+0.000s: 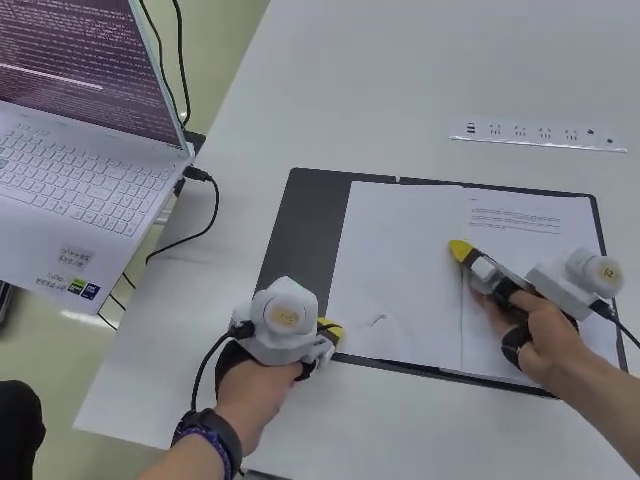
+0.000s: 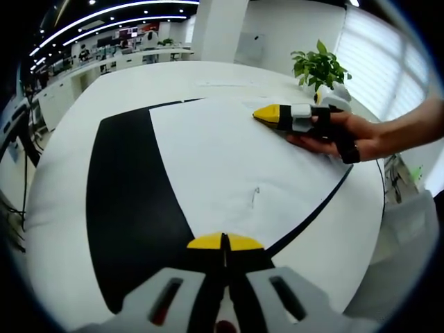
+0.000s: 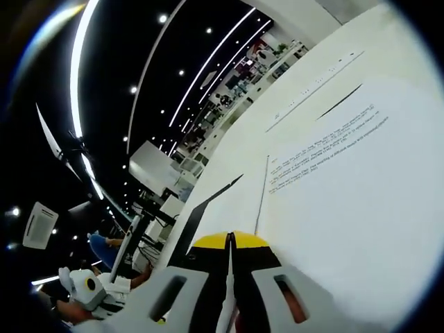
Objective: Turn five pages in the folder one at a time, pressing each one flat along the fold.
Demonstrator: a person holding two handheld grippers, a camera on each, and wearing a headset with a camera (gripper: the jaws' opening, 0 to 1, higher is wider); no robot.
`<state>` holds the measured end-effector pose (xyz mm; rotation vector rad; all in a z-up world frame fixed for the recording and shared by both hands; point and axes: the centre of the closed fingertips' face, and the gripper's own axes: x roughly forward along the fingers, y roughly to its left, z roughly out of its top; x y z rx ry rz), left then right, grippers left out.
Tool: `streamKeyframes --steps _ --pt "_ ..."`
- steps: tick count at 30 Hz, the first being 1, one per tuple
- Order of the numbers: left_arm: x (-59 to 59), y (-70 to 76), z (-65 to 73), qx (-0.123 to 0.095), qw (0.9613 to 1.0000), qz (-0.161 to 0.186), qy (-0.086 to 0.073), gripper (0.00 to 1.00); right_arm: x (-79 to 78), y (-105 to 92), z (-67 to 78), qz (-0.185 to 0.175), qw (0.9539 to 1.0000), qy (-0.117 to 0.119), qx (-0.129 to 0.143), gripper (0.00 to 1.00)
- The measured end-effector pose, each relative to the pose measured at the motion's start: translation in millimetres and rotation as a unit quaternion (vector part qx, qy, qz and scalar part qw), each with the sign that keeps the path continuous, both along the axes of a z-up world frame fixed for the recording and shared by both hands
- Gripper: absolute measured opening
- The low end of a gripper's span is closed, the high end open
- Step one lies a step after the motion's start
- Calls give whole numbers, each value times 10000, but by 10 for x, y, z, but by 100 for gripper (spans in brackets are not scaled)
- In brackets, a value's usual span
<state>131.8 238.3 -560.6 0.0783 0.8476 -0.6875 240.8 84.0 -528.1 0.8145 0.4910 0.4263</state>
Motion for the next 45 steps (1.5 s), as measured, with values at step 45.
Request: streamKeyframes --steps 45 --pt "-38 5 17 59 10000 -43 -65 0 -995 147 -166 789 9958 289 -369 0"
